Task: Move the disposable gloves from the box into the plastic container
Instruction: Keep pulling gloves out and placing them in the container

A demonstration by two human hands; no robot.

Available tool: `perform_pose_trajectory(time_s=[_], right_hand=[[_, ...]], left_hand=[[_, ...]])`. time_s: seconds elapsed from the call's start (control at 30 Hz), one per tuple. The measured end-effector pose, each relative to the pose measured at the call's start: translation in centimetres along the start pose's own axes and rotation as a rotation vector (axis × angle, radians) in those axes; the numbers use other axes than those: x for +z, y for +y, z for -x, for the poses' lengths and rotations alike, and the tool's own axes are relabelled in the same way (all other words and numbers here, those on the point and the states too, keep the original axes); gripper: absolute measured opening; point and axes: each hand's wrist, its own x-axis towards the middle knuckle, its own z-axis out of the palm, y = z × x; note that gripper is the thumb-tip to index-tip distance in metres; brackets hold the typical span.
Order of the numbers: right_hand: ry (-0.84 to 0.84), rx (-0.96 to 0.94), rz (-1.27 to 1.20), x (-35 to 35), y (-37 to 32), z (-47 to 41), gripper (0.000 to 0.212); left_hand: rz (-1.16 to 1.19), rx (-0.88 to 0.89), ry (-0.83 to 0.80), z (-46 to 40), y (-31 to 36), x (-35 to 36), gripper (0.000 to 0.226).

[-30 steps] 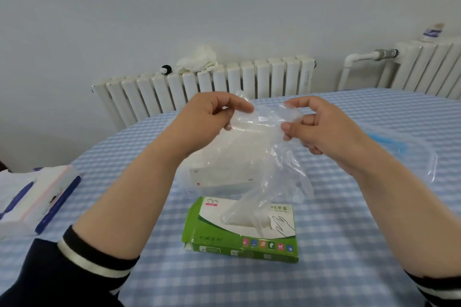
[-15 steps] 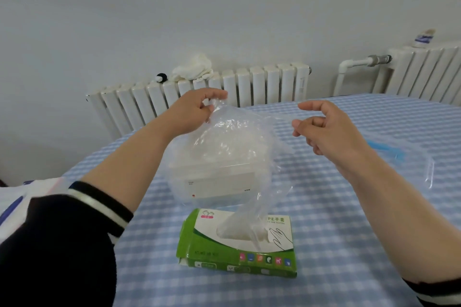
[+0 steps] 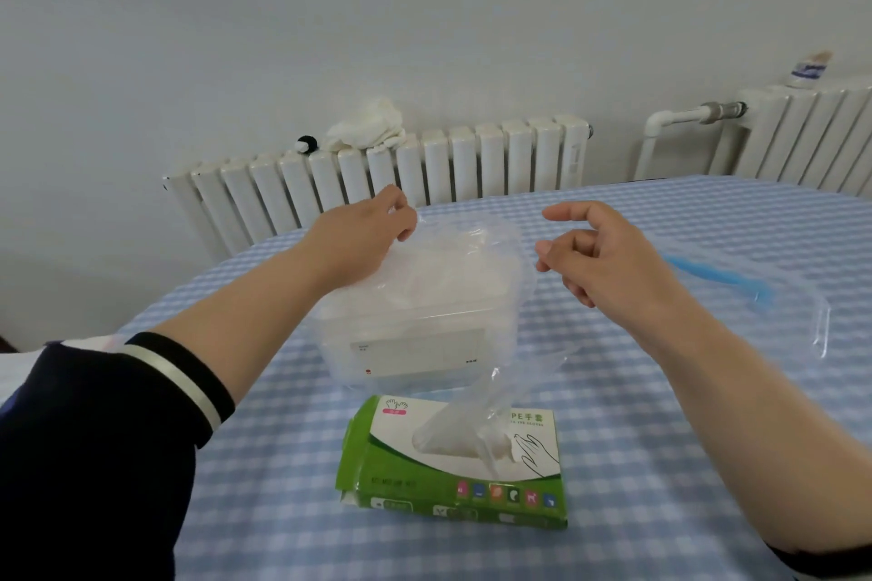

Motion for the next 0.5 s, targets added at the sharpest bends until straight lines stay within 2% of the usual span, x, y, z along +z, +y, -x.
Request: perform_pose_trajectory(time_s=[0.2, 0.33, 0.5], right_hand=[[-0.047, -0.046, 0.078, 0.7, 0.0, 0.4, 0.021], [-0.065, -0.058, 0.109, 0.7, 0.0, 0.5, 0.021], [-0.086, -0.062, 0.129, 0.7, 0.1, 0.4, 0.019]], left_hand=[[-0.092, 0.022, -0.098, 0.2, 0.0, -0.2, 0.034], [-0.081, 0.077, -0.137, 0.9, -0.1, -0.4, 0.028], [-0.122, 0.109, -0.239, 1.9, -0.5, -0.5, 0.056]])
